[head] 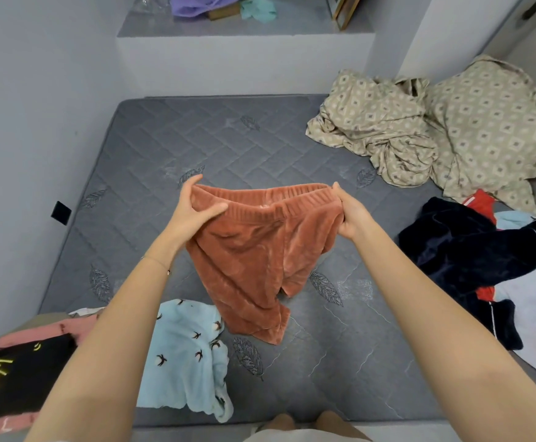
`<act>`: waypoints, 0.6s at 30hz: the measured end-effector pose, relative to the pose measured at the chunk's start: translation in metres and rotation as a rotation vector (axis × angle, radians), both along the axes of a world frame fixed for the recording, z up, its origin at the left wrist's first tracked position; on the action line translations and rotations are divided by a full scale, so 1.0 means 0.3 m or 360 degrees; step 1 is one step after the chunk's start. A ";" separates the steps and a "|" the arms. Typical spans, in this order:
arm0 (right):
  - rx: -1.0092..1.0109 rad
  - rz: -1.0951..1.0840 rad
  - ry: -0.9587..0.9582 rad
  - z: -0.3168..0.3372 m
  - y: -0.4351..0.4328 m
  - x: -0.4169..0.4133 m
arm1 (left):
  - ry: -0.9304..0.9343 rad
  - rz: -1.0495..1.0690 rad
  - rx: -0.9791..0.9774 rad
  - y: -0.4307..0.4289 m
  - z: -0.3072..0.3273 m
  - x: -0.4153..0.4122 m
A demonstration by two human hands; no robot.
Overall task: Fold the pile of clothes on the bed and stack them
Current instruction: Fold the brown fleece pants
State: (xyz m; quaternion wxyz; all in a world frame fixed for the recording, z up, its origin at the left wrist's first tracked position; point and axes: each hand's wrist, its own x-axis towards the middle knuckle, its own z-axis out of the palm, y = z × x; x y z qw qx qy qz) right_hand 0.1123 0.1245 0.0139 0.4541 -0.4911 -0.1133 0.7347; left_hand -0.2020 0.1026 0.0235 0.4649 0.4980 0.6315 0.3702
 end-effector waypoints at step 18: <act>0.0005 -0.0058 -0.0055 -0.059 -0.009 0.046 | 0.0860 -0.0678 0.0314 0.036 -0.062 -0.038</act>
